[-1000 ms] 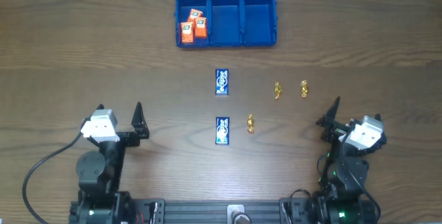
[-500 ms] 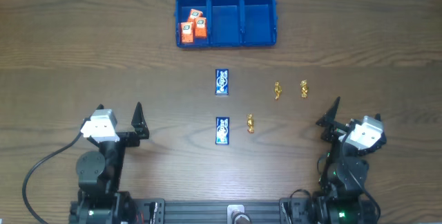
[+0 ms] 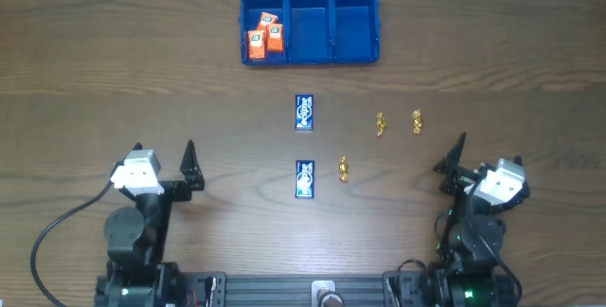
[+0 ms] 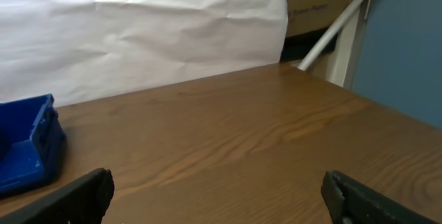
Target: Sort Candies Into Trays
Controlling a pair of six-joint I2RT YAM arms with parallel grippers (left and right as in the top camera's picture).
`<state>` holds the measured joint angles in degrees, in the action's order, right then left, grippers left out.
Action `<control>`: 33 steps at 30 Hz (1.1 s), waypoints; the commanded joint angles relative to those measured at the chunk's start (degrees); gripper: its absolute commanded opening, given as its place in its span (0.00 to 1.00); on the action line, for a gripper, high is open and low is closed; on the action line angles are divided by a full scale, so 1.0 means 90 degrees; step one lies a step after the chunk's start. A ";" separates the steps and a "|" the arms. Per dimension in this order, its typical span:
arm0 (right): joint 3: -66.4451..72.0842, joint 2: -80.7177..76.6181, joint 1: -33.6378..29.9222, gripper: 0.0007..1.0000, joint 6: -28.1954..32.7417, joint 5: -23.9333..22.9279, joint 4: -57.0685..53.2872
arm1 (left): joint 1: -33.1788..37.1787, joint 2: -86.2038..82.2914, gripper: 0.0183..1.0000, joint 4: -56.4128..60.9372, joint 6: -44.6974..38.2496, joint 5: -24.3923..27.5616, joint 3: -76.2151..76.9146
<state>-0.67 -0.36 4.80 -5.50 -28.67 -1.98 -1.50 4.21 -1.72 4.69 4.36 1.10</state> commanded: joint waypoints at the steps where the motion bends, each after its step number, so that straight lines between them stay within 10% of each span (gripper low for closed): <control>1: -0.0068 -0.0051 -0.0005 1.00 -0.0289 0.1122 0.0338 | 0.0039 -0.0063 1.00 -0.0272 0.0070 0.0063 -0.0087; 13: -0.4354 -0.5013 0.0087 1.00 -0.0364 0.5321 -0.1882 | 0.0039 -0.0063 1.00 -0.0272 0.0070 0.0063 -0.0087; 33: -0.7065 -1.0095 0.4112 1.00 -0.2164 0.4342 -0.5229 | 0.0039 -0.0063 1.00 -0.0272 0.0070 0.0063 -0.0087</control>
<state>-63.09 -89.60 38.39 -20.10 14.11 -48.66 -1.50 3.95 -1.76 4.71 4.34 1.15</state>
